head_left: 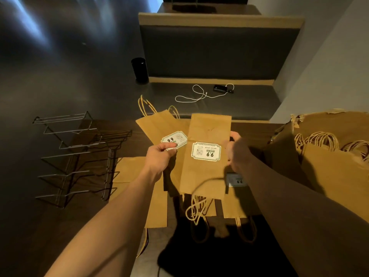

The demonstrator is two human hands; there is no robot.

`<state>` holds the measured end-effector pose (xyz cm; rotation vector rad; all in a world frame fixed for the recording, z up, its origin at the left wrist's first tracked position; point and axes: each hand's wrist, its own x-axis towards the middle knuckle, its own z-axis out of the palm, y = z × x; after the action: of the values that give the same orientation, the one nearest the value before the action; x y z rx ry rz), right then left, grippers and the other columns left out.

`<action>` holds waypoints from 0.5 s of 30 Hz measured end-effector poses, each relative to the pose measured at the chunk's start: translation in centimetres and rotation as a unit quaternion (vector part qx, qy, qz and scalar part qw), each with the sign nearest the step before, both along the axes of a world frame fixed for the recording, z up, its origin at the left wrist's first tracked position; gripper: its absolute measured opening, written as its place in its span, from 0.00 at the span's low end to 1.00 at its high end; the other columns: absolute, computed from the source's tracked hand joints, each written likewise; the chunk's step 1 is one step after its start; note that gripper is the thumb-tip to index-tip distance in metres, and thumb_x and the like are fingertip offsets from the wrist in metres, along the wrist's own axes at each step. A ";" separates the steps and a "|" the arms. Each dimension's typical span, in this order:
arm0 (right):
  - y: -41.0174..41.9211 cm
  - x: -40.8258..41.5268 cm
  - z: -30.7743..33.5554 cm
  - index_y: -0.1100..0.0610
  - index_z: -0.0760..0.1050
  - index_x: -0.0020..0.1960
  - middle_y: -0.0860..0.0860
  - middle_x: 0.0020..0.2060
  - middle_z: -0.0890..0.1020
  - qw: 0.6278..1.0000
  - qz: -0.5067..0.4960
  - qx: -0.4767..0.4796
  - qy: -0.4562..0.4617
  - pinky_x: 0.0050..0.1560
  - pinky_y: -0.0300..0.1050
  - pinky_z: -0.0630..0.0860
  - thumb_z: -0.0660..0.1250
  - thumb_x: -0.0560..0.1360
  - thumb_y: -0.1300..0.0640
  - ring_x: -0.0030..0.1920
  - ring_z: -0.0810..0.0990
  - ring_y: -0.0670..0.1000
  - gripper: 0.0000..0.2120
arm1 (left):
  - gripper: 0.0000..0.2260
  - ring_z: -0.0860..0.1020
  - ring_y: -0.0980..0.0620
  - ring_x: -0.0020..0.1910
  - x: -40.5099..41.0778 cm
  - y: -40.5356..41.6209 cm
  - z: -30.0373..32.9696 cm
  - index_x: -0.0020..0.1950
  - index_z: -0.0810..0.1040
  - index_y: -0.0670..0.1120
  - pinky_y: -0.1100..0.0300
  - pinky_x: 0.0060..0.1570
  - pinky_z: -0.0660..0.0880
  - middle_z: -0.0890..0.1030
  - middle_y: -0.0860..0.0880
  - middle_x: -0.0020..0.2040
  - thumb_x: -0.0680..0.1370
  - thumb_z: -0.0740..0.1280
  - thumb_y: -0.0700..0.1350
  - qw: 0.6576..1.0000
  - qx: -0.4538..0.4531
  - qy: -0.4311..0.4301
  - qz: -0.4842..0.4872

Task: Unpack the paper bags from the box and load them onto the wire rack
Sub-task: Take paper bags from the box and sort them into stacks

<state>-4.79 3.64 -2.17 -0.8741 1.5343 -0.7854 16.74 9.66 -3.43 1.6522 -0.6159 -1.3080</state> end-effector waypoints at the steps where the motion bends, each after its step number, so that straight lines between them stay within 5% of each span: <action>1: 0.1 -0.5 -0.6 0.55 0.68 0.70 0.54 0.51 0.79 1.000 0.011 -0.013 0.007 0.47 0.50 0.80 0.55 0.81 0.65 0.48 0.79 0.54 0.18 | 0.08 0.73 0.50 0.29 -0.3 0.1 -0.3 0.49 0.83 0.43 0.60 0.30 0.72 0.78 0.44 0.34 0.79 0.66 0.32 1.000 0.005 0.002 -0.006; 4: 1.1 -2.0 -1.9 0.59 0.69 0.71 0.59 0.61 0.77 0.999 0.018 -0.022 0.031 0.48 0.48 0.77 0.54 0.79 0.69 0.51 0.77 0.54 0.21 | 0.10 0.74 0.50 0.32 -1.9 0.1 -0.8 0.53 0.82 0.42 0.59 0.32 0.71 0.78 0.44 0.38 0.79 0.65 0.31 0.999 0.008 -0.010 -0.040; 7: 1.9 -4.2 -3.5 0.54 0.66 0.74 0.58 0.59 0.76 0.997 -0.038 0.005 0.065 0.44 0.47 0.78 0.54 0.79 0.70 0.50 0.77 0.54 0.25 | 0.17 0.80 0.50 0.53 -2.7 -0.1 -1.8 0.63 0.77 0.47 0.60 0.48 0.79 0.80 0.48 0.57 0.79 0.65 0.30 0.995 -0.016 -0.072 -0.063; 10: 1.9 -6.6 -5.2 0.48 0.61 0.77 0.58 0.63 0.74 0.990 -0.088 0.027 0.104 0.36 0.45 0.74 0.54 0.78 0.70 0.45 0.78 0.54 0.31 | 0.39 0.72 0.46 0.69 -1.7 -0.5 -3.4 0.80 0.54 0.52 0.45 0.70 0.69 0.73 0.45 0.71 0.76 0.66 0.27 0.993 -0.033 -0.090 -0.065; 12: 1.4 -7.7 -6.4 0.47 0.61 0.77 0.59 0.67 0.72 0.986 -0.101 0.026 0.127 0.34 0.42 0.72 0.53 0.77 0.71 0.47 0.77 0.54 0.32 | 0.48 0.69 0.47 0.71 -1.6 -1.0 -4.4 0.81 0.37 0.52 0.45 0.74 0.62 0.71 0.48 0.71 0.76 0.67 0.28 0.995 0.003 -0.078 -0.056; 13: 1.1 -7.9 -7.0 0.48 0.61 0.77 0.58 0.69 0.71 0.985 -0.101 0.027 0.135 0.37 0.42 0.72 0.53 0.77 0.72 0.50 0.77 0.55 0.33 | 0.47 0.70 0.49 0.69 -1.7 -1.1 -4.8 0.81 0.37 0.51 0.46 0.74 0.62 0.72 0.51 0.68 0.76 0.67 0.28 0.997 0.020 -0.056 -0.050; 15: 0.5 -8.3 -8.1 0.51 0.61 0.77 0.58 0.70 0.70 0.985 -0.100 0.031 0.138 0.46 0.42 0.72 0.52 0.77 0.74 0.56 0.75 0.56 0.33 | 0.37 0.75 0.48 0.66 -2.2 -1.5 -5.8 0.78 0.55 0.49 0.46 0.72 0.67 0.76 0.51 0.66 0.76 0.67 0.28 0.999 0.027 -0.021 -0.030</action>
<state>-13.10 4.15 -10.31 -0.8161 1.9042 -0.7796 14.56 8.19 -9.26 1.7207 -0.6649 -1.3454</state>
